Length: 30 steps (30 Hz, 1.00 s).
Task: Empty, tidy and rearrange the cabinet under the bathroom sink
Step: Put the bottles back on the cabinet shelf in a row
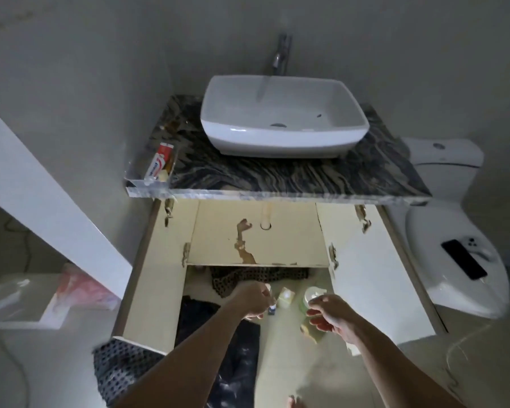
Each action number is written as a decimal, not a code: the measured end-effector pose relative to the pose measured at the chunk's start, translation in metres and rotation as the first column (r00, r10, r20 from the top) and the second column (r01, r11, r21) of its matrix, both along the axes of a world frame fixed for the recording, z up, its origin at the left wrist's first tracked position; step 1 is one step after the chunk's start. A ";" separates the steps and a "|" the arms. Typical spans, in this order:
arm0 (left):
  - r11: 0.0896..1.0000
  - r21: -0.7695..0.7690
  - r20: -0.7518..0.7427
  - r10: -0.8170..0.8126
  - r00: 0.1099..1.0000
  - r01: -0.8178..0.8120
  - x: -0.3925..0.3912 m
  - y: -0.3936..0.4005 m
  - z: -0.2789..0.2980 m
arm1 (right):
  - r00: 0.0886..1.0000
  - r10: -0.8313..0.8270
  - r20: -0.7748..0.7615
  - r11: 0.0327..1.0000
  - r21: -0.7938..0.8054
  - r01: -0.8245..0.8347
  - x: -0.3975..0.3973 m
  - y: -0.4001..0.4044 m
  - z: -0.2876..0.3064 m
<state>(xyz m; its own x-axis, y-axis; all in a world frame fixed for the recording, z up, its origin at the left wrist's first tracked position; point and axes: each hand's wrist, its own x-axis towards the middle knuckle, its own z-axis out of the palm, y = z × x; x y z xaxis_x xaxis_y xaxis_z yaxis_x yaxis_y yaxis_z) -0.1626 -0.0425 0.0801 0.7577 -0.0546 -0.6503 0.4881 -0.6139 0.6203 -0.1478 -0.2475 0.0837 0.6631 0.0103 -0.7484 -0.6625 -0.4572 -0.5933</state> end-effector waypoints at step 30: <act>0.991 0.063 -0.022 -0.115 0.993 0.117 0.083 -0.170 -0.458 | 0.967 0.254 0.020 0.919 -0.318 -0.235 0.130 -0.142 -0.464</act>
